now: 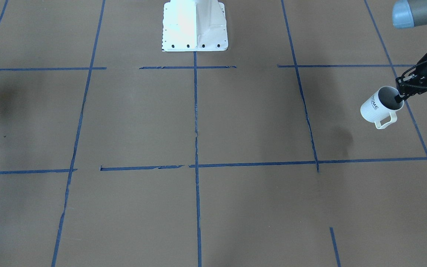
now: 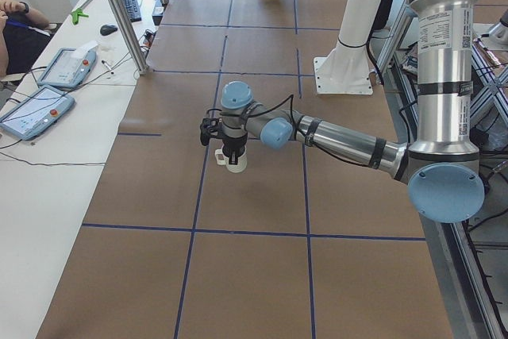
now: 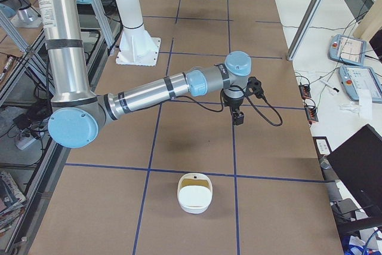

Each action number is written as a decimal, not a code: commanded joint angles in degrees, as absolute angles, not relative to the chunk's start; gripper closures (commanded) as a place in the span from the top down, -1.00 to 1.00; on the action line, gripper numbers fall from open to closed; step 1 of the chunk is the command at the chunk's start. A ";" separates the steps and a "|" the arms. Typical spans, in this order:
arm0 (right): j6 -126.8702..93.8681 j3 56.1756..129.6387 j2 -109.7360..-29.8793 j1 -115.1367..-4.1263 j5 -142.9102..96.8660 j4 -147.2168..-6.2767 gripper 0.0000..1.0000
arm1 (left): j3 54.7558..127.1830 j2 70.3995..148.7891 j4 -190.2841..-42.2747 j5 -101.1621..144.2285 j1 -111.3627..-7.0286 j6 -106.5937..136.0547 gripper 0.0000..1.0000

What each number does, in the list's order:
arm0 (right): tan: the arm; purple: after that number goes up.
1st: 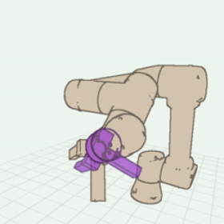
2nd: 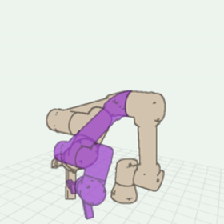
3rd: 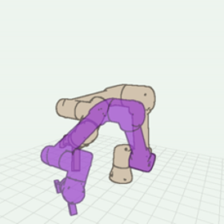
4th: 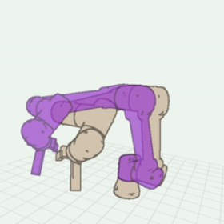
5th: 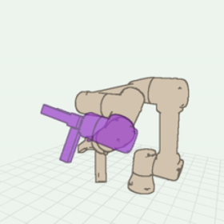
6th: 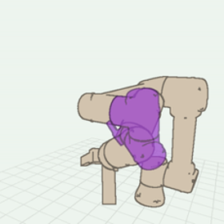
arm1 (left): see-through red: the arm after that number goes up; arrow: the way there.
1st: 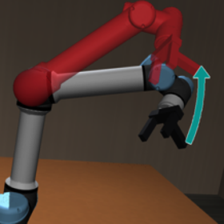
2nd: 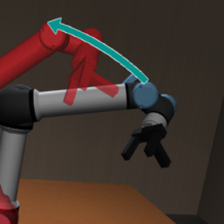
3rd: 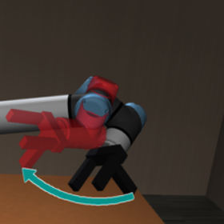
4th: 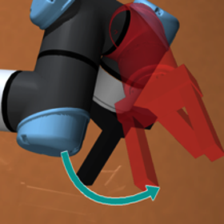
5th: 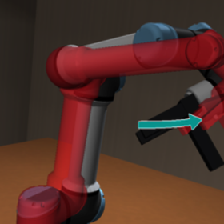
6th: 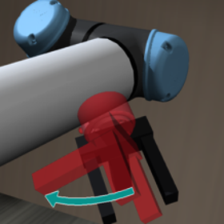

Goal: Left arm hands cup to right arm to dump lemon

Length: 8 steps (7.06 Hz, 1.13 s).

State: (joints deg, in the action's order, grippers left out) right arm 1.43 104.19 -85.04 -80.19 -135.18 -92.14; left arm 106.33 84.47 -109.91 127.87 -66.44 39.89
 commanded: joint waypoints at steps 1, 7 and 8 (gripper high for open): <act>1.32 104.59 -86.57 -80.51 -135.00 -92.11 1.00 | 101.87 84.55 -116.01 127.01 -63.48 43.05 -1.00; 1.93 104.24 -87.79 -80.51 -134.91 -91.85 1.00 | 102.56 84.29 -116.10 123.57 -58.62 44.04 0.99; 2.02 104.15 -88.76 -81.55 -134.91 -92.19 1.00 | 103.44 84.11 -115.15 125.31 -59.49 38.46 1.00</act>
State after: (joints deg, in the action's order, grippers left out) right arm 1.83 104.27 -87.68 -80.78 -134.91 -91.96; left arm 102.56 84.33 -115.90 124.00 -58.85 42.89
